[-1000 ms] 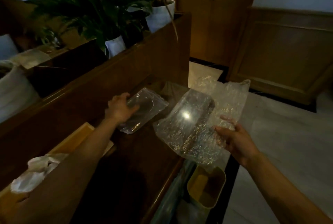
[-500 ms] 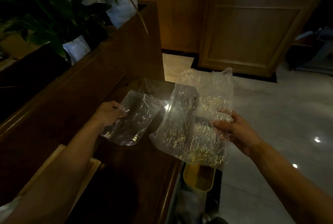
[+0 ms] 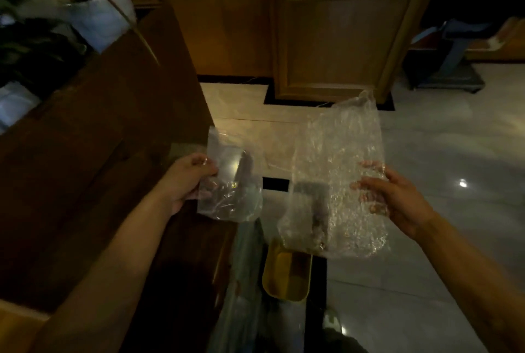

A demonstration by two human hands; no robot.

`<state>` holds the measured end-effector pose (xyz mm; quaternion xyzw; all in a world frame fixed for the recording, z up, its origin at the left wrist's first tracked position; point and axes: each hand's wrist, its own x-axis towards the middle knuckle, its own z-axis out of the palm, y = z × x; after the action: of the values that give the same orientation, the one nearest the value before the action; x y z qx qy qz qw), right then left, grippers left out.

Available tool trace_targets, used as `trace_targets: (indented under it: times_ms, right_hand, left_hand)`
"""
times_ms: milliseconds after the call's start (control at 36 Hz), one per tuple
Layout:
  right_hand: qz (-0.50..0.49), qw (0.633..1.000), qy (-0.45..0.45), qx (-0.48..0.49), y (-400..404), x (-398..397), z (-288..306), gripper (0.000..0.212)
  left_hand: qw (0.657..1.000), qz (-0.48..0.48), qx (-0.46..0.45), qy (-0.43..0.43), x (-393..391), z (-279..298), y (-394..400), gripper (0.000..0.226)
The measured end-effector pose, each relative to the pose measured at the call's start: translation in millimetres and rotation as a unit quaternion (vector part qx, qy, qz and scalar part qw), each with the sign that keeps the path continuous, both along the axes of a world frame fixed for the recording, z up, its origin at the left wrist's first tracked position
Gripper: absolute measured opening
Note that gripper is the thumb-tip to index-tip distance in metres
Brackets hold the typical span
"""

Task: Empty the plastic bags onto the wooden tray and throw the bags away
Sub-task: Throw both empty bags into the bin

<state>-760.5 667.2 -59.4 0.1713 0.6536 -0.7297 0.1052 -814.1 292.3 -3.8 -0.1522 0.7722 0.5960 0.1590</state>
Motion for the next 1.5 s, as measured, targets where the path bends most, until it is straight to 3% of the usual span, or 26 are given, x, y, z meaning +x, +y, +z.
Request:
trace_targets:
  times_ms: [222,389,528,889,1111,1222,1278,1389,1500]
  right_hand:
    - [0.018,0.995,0.004,0.097,62.9,-17.5,-12.8,0.024]
    - [0.052,0.992,-0.015,0.113,86.9,-20.0,-50.9,0.022]
    - [0.09,0.989,-0.061,0.097,92.5,-13.4,-94.8,0.022]
    - [0.142,0.968,-0.176,0.11,55.4,9.8,-205.1,0.02]
    - [0.167,0.949,-0.247,0.098,11.6,17.7,-298.2,0.024]
    - [0.186,0.942,-0.261,0.097,-13.8,17.6,-351.7,0.018]
    - [0.185,0.937,-0.279,0.096,-24.8,13.7,-379.2,0.014]
    - [0.2,0.92,-0.317,0.112,-42.4,7.1,-435.3,0.024]
    - [0.188,0.905,-0.373,0.083,-56.9,-7.5,-477.2,0.015]
  left_hand:
    - [1.0,0.005,0.006,-0.007,-20.7,-14.6,92.0,0.014]
    - [0.999,0.039,-0.033,-0.018,-18.2,-49.2,143.3,0.021]
    - [0.996,0.051,-0.072,-0.005,2.2,-107.7,169.0,0.015]
    - [0.975,0.104,-0.136,-0.144,60.2,-289.4,149.9,0.012]
    - [0.941,0.054,-0.247,-0.224,70.3,-364.9,154.1,0.017]
    - [0.943,0.009,-0.258,-0.209,71.0,-417.3,146.6,0.028]
    - [0.938,-0.015,-0.276,-0.211,66.1,-440.5,141.9,0.017]
    - [0.92,-0.06,-0.3,-0.246,53.2,-492.7,134.6,0.024]
    - [0.916,-0.082,-0.304,-0.247,42.9,-537.8,133.5,0.016]
